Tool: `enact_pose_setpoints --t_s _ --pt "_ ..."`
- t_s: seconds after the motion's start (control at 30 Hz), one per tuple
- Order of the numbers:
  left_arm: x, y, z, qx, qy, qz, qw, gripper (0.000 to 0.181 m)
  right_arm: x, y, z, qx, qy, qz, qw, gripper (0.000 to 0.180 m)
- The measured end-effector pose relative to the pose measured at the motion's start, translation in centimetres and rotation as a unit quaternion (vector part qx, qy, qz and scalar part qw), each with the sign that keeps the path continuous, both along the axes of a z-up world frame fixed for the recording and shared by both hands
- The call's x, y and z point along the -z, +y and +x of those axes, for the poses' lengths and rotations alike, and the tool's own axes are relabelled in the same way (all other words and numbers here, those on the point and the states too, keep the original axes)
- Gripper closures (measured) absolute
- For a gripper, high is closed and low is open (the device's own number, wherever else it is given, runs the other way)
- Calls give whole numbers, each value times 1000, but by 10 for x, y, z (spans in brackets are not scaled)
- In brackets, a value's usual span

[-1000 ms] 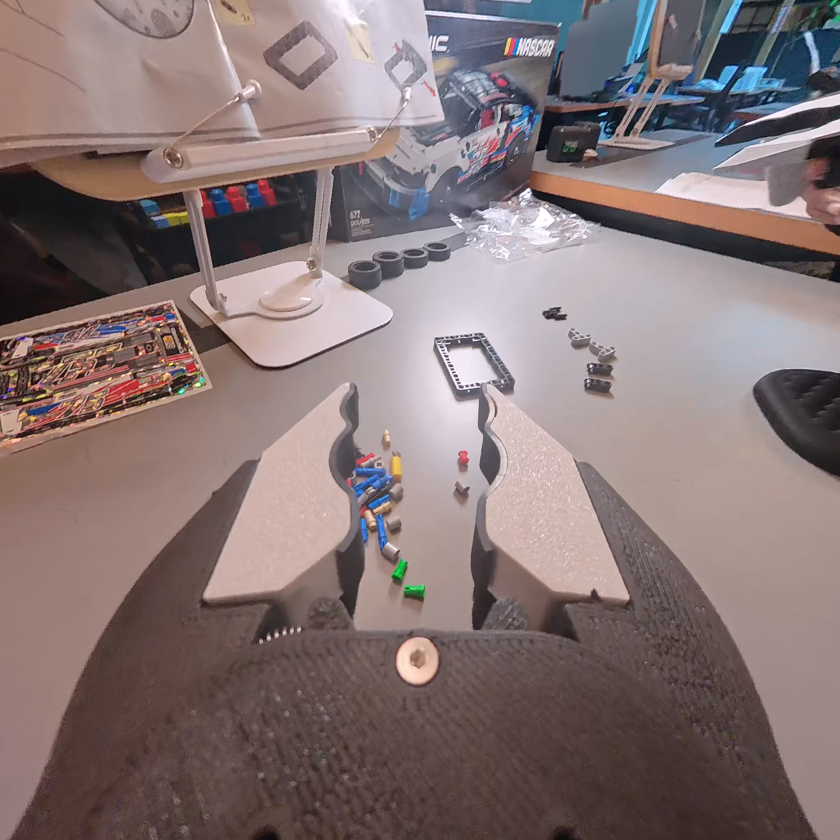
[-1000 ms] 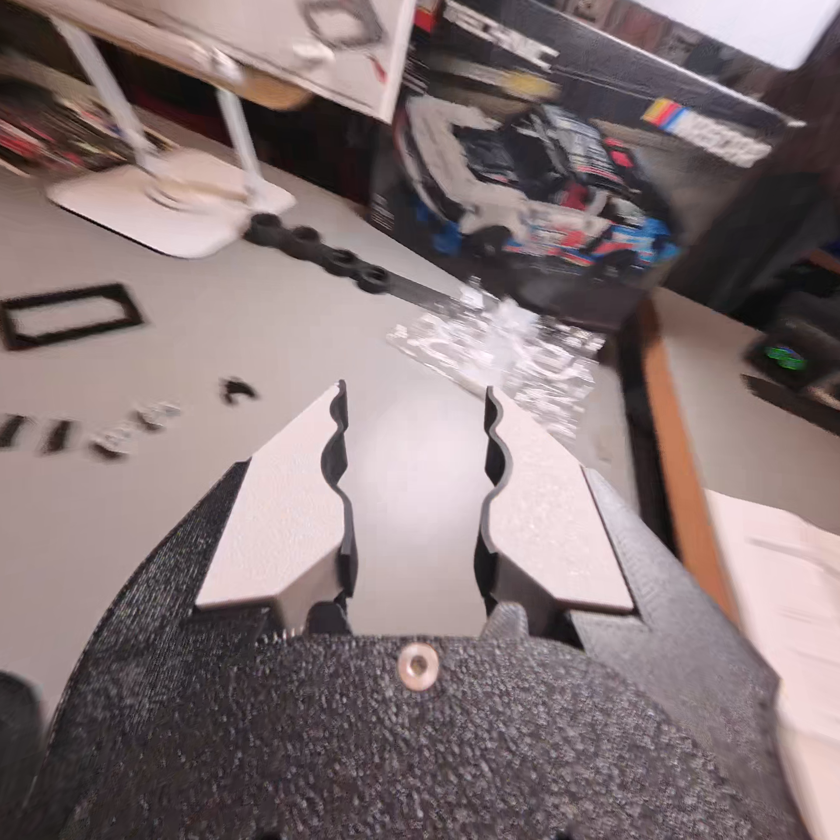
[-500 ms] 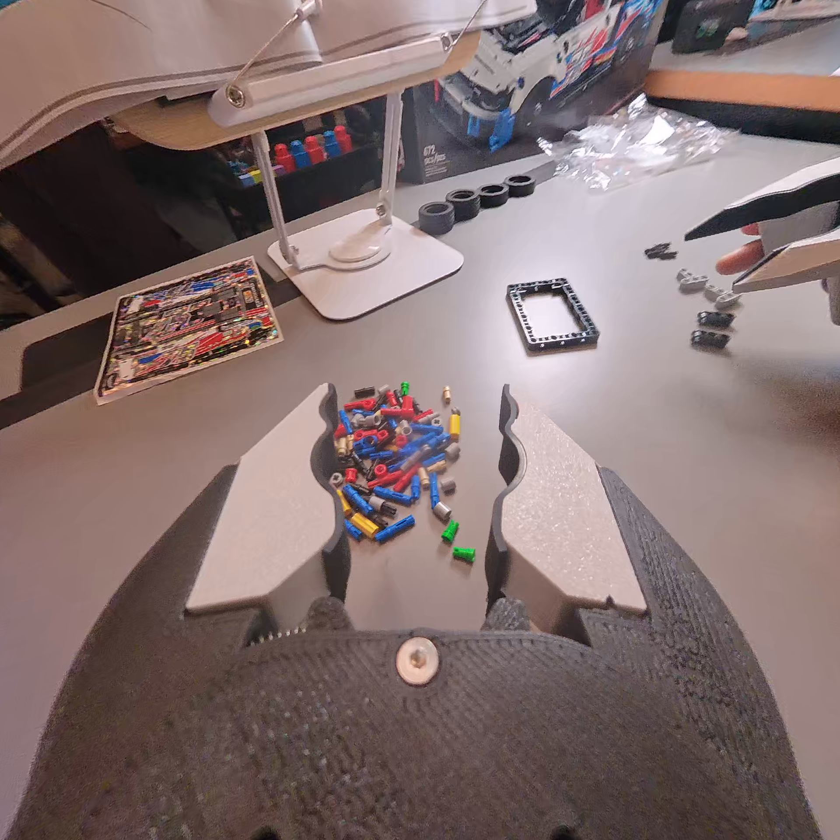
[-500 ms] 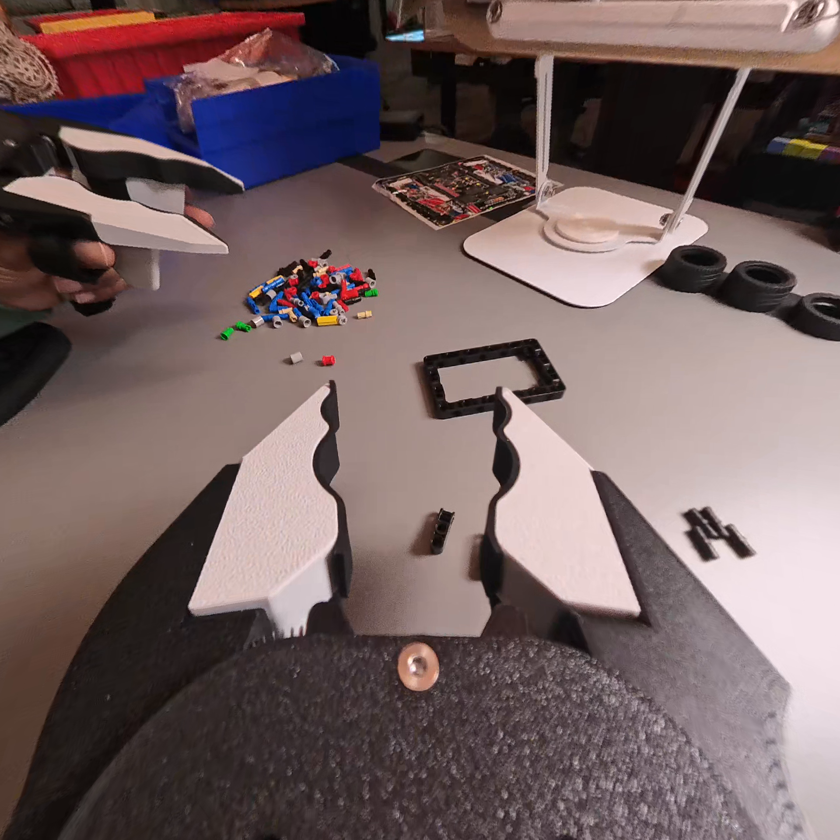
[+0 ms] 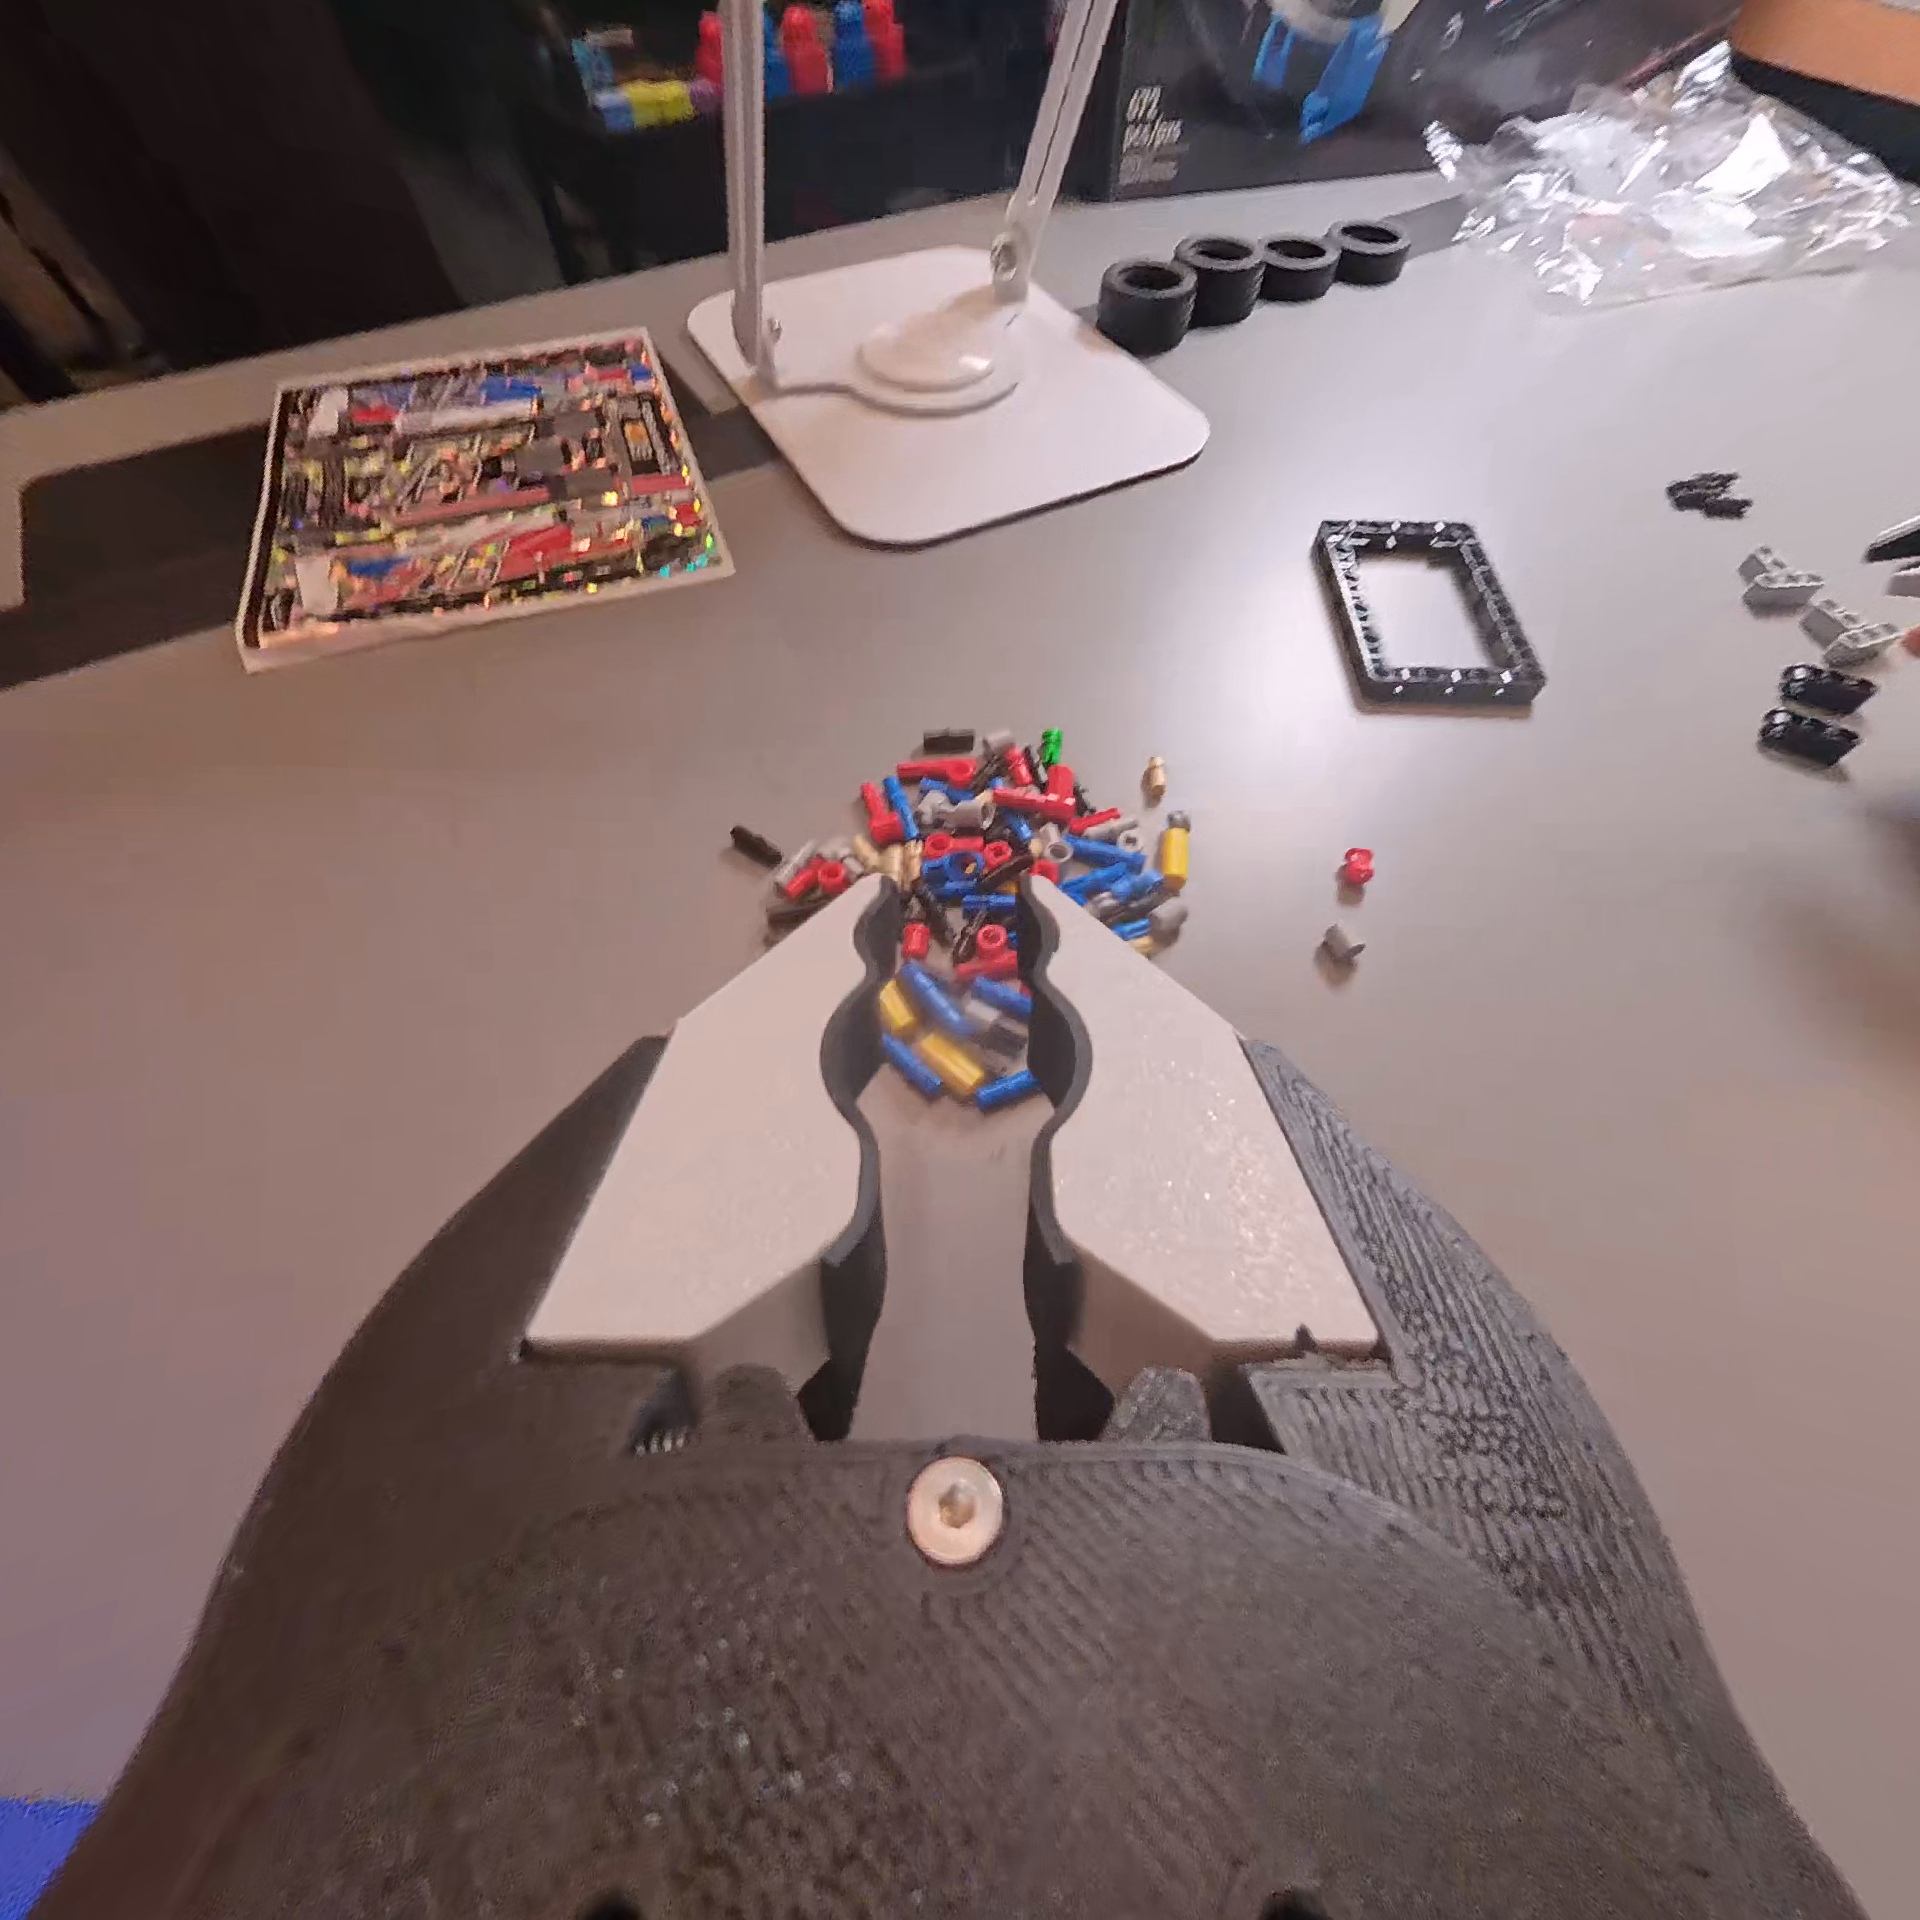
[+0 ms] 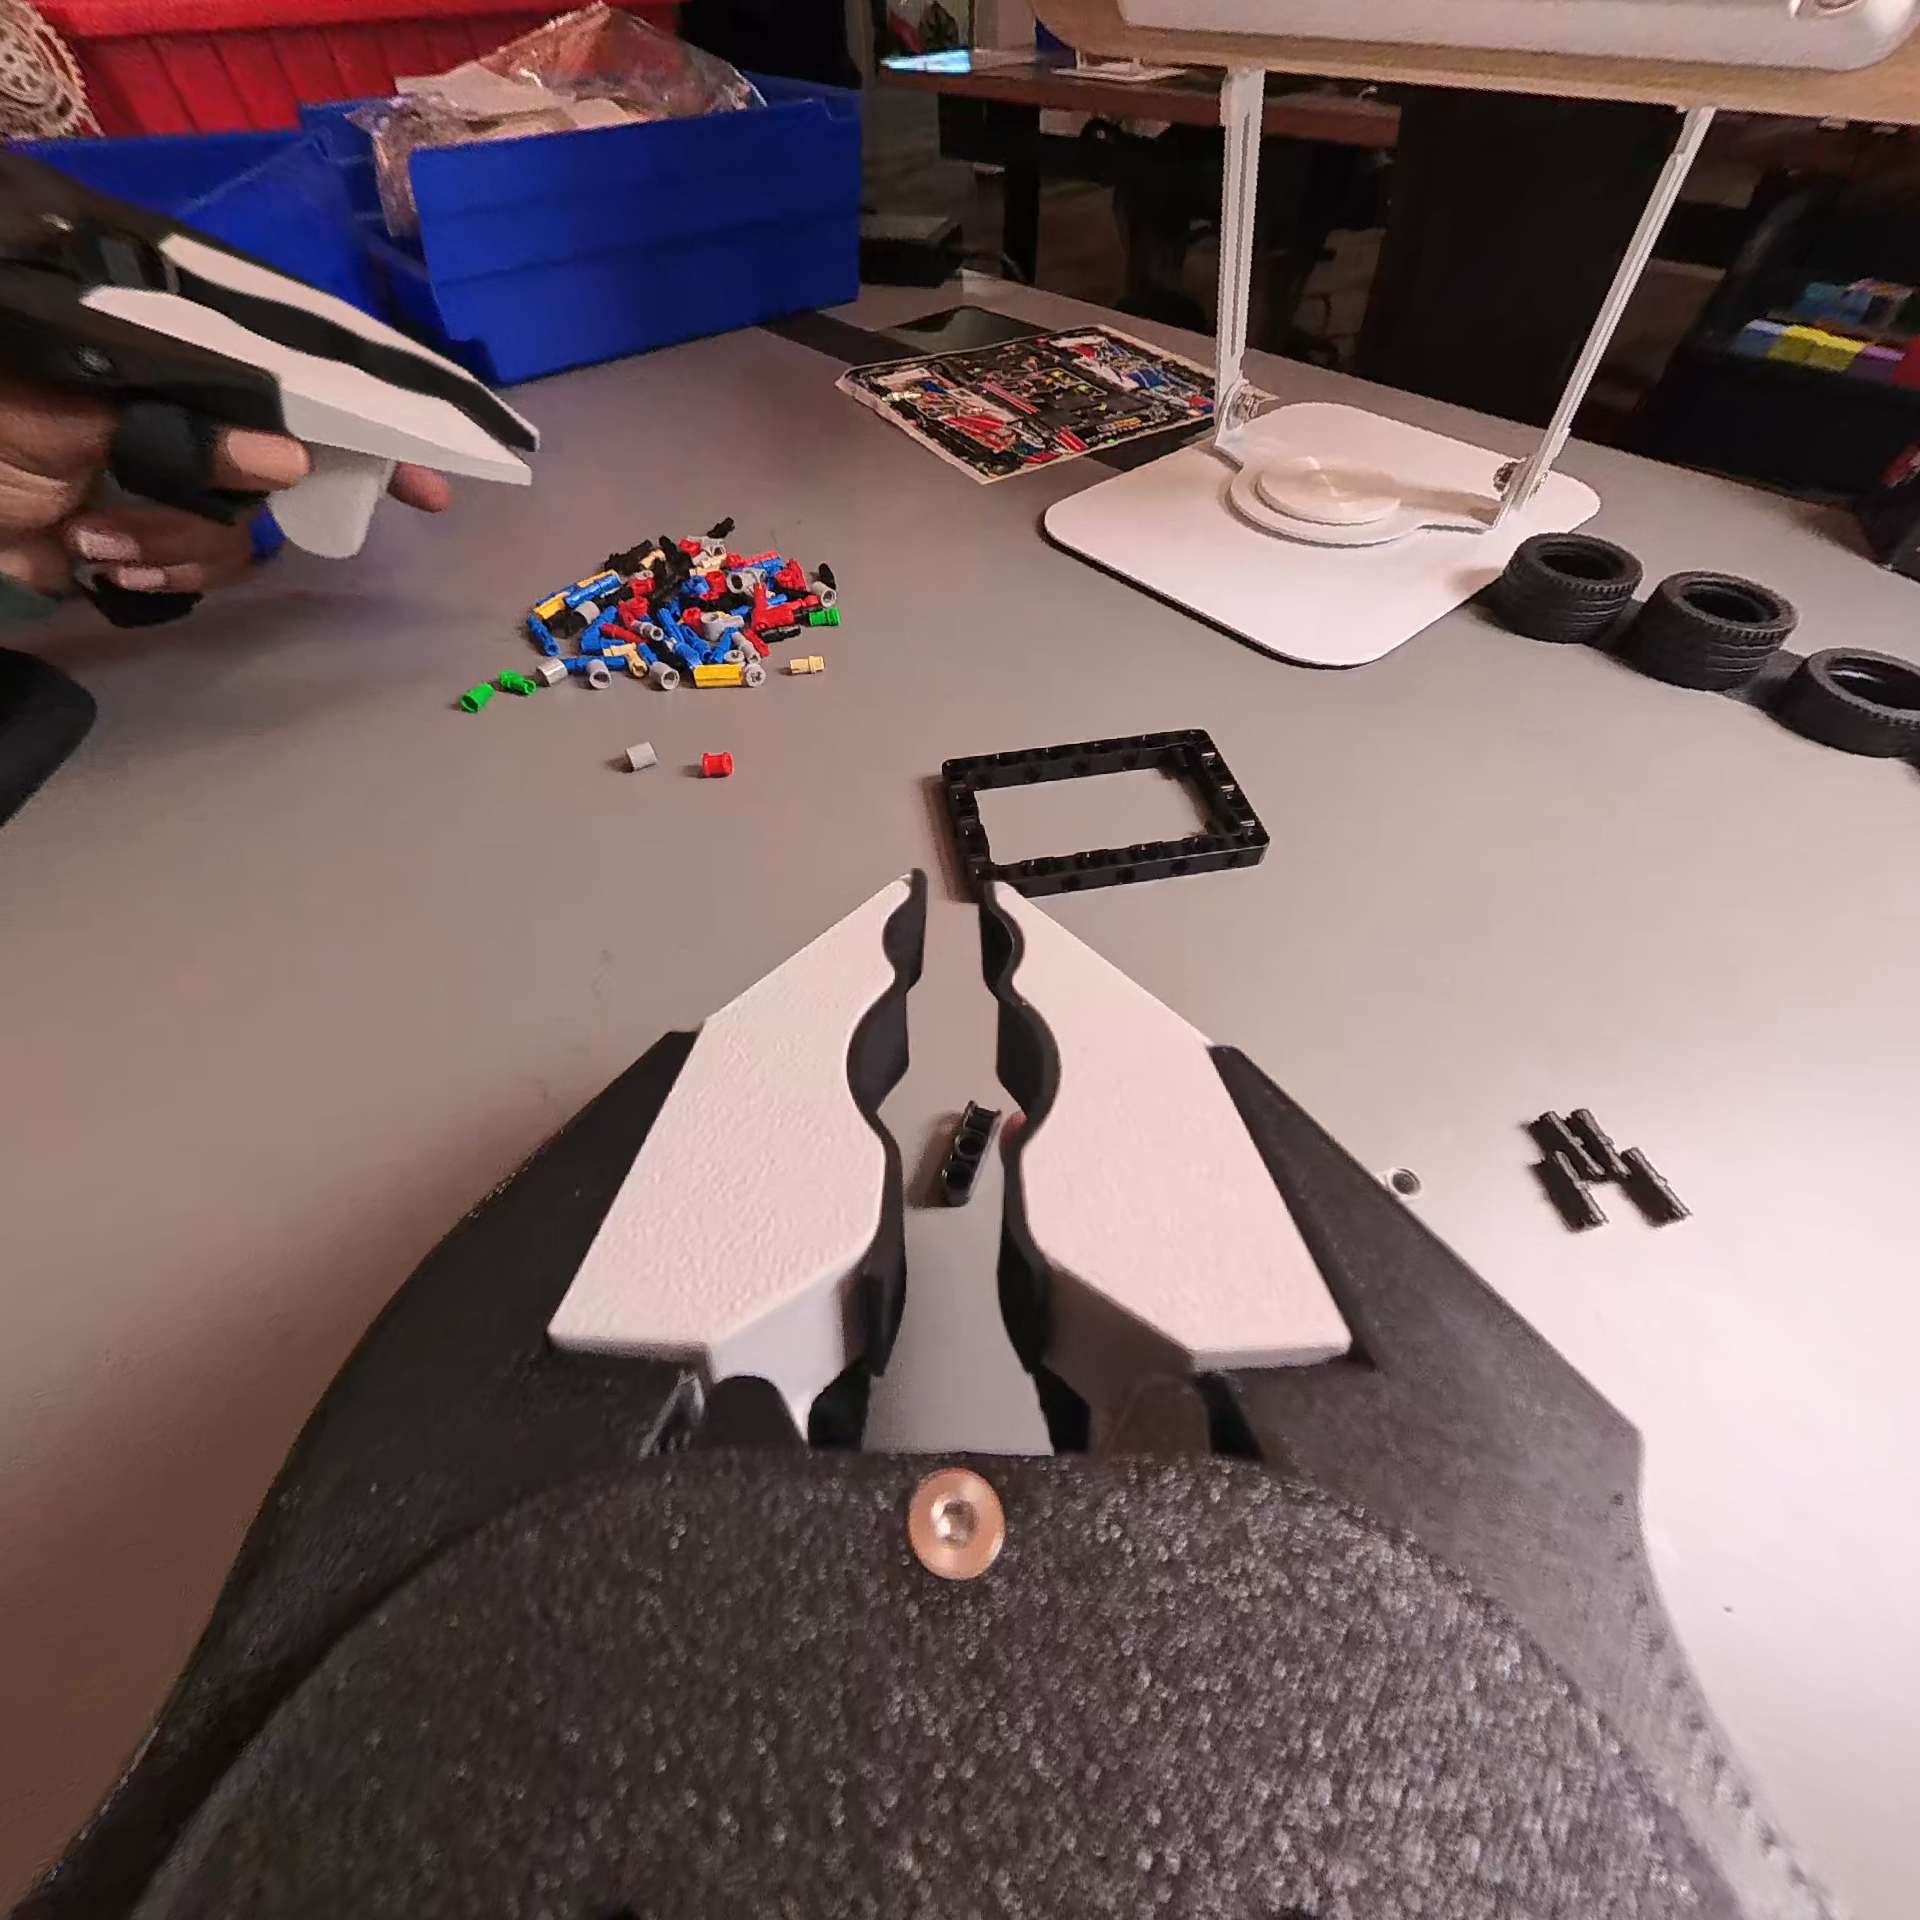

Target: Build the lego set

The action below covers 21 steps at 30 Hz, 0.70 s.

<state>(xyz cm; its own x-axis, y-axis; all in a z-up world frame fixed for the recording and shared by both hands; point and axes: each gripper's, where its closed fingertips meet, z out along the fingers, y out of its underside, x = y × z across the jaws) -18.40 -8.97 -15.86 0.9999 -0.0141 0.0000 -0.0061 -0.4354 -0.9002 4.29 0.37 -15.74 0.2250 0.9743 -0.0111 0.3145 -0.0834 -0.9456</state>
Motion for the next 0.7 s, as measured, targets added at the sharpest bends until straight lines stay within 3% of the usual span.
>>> enact_pose_setpoints --t_s 0.23,0.43,0.6,0.7 --pt "23 3 -3 24 -21 -47 998 168 -1 10 10 6 -4 -4 1000 162" --pt "29 14 23 96 4 -69 993 159 -6 15 14 10 7 -7 1000 162" --pt "35 24 9 115 59 -133 983 149 -6 11 13 2 8 -5 1000 163" --pt "32 38 7 140 25 -148 979 158 -8 9 12 -1 10 3 1000 164"
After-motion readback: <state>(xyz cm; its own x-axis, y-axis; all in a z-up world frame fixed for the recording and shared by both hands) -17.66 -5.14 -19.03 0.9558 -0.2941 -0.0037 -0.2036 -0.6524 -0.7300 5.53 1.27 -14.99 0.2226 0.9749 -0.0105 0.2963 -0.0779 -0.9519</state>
